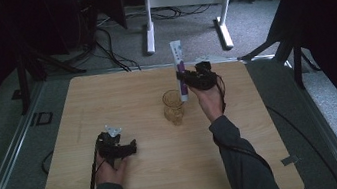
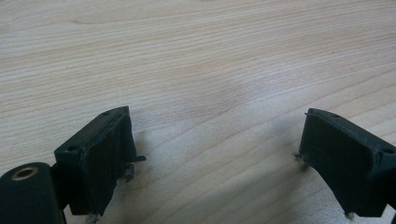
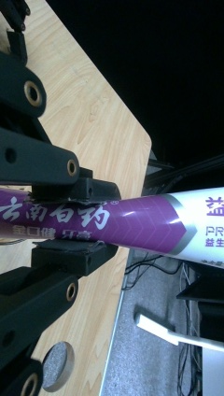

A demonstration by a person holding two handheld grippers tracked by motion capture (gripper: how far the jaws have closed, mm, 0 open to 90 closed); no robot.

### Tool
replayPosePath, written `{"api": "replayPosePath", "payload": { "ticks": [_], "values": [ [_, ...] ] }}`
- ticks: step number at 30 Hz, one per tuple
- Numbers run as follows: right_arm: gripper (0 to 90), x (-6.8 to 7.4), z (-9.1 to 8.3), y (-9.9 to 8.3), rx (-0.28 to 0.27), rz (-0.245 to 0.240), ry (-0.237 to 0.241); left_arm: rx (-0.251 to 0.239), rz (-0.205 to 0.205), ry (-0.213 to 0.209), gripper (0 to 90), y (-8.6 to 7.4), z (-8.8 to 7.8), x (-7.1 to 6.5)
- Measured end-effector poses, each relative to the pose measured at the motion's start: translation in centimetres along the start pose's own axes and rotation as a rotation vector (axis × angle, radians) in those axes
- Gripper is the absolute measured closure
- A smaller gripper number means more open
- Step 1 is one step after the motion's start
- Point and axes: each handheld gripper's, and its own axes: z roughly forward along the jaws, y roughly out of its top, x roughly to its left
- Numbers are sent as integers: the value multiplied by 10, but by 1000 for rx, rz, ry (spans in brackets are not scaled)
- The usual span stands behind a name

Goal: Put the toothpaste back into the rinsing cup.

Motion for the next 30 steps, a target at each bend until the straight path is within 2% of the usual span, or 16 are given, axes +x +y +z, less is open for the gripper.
{"api": "replayPosePath", "payload": {
  "ticks": [12, 30],
  "values": [
    [732, -1, 6, -4, -24, 33, 7, 1, 1, 0, 98, 0, 0, 0],
    [714, 12, 18, -6, -14, -6, 23, 1, 2, 0, 97, 0, 0, 0]
  ]
}}
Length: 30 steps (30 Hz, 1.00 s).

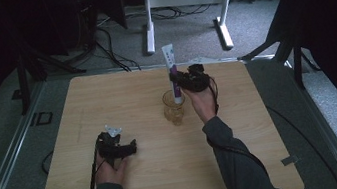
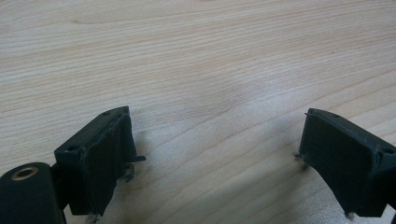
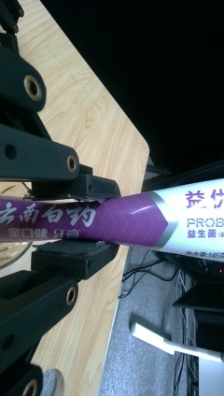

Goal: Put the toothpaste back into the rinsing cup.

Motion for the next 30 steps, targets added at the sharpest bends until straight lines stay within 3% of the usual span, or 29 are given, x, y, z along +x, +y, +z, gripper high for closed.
{"api": "replayPosePath", "payload": {
  "ticks": [12, 19, 26, 30],
  "values": [
    [711, -2, 3, -8, 40, -19, -9, 0, 0, 0, 97, 0, 0, 0],
    [709, 1, 5, -17, 71, -56, -14, 1, 1, 0, 97, 0, 0, 0],
    [704, -1, 7, -26, 84, -48, -14, 1, 1, 0, 97, 0, 0, 0],
    [646, -4, 8, -38, 107, -36, -17, 1, 1, 0, 98, 0, 0, 0]
  ]
}}
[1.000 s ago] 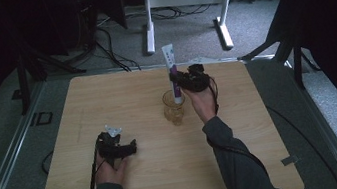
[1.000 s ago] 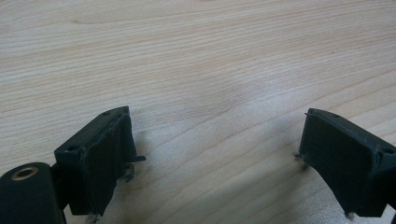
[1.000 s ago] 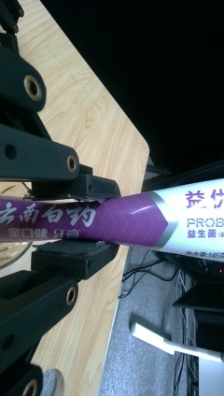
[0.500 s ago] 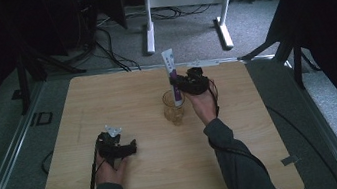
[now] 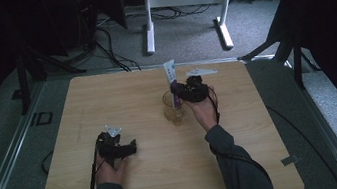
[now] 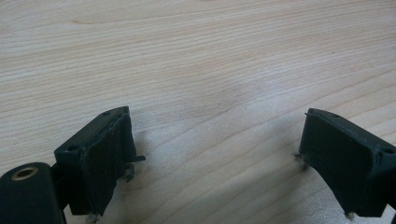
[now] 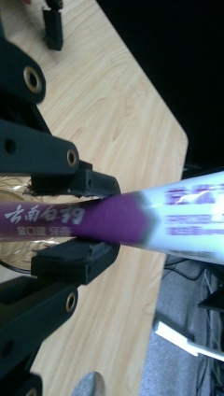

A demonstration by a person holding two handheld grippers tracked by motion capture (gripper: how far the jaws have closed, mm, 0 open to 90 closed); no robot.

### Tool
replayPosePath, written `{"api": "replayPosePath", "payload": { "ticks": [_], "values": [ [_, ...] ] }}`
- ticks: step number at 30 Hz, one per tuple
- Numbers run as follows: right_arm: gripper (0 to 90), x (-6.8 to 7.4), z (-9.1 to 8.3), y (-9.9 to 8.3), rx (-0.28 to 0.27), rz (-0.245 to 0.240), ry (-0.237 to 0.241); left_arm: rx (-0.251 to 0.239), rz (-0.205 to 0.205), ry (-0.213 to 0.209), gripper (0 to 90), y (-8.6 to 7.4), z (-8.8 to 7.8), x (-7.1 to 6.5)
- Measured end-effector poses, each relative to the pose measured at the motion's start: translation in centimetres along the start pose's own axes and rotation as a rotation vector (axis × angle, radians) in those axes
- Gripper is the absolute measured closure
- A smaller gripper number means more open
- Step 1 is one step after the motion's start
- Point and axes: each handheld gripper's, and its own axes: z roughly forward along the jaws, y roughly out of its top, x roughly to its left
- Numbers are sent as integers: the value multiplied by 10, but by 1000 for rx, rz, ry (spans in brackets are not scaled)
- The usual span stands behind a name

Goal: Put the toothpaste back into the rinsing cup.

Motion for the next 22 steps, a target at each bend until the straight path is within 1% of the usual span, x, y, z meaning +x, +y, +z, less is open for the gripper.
{"api": "replayPosePath", "payload": {
  "ticks": [2, 3, 4, 5, 10, 14, 15, 16, 19, 20, 22],
  "values": [
    [646, 0, 0, -2, 2, -4, 1, 0, 0, 0, 98, 0, 0, 0],
    [664, 0, 0, -2, 2, -4, 1, 1, 1, -3, 98, 0, 0, -1],
    [641, -1, -2, -3, -12, 0, 19, 0, 1, -3, 97, 0, 0, -1],
    [632, 0, -3, -3, -13, -2, 21, 0, 1, -3, 97, 0, 0, -1],
    [611, 0, -2, -7, 30, -28, 6, 0, 1, -3, 97, 0, 0, -1],
    [604, -2, -3, -12, 32, -19, 9, 0, 1, -3, 97, 0, 0, -1],
    [601, -2, -5, -13, 29, -13, 10, 0, 1, -3, 97, 0, 0, -1],
    [588, -4, -9, -14, 22, -18, 8, 1, 1, -3, 97, 0, 0, -1],
    [570, -9, -19, -13, 28, -37, -9, 1, 1, -3, 97, 0, 0, -1],
    [570, -9, -19, -13, 28, -37, -9, 1, 1, -3, 97, 0, 0, -1],
    [558, -16, -29, -12, 22, -31, -17, 0, 1, -3, 97, 0, 0, -1]
  ]
}}
